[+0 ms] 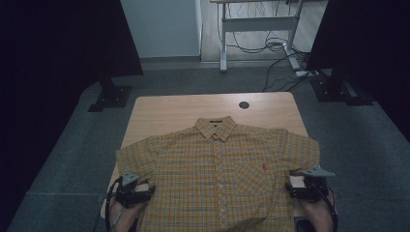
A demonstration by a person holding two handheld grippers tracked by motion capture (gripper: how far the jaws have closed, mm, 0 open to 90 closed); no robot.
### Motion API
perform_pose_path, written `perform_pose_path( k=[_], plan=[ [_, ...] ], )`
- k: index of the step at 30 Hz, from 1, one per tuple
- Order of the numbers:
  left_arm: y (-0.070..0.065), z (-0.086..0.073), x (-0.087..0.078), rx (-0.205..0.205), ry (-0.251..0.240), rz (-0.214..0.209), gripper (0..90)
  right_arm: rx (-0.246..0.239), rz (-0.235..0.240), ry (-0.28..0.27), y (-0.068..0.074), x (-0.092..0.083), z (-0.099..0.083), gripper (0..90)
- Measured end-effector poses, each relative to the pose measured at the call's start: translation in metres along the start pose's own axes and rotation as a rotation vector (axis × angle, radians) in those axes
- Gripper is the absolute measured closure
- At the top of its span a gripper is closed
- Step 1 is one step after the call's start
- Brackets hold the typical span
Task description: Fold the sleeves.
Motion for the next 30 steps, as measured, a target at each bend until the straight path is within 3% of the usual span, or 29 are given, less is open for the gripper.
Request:
perform_pose_path(
  k=[12, 30],
  plan=[
    [0.0011, 0.0002, 0.0022, 0.010, 0.000, 0.003, 10.3, 0.000, 0.000, 0.000, 0.0001, 0.0000, 0.0000, 5.7],
    [0.0056, 0.0057, -0.0028, -0.035, -0.030, -0.016, 11.2, -0.001, 0.000, 0.000, 0.0001, 0.0000, 0.0000, 5.6]
  ],
)
Point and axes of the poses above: each handheld gripper's, and its own axes: x roughly forward along the jaws, z roughly out of its top, y roughly to its left, the point moved 3 cm from there along x, roughly forward along the jaws, and after that the axes turned 15 degrees about -x, right-handed, at the moved point
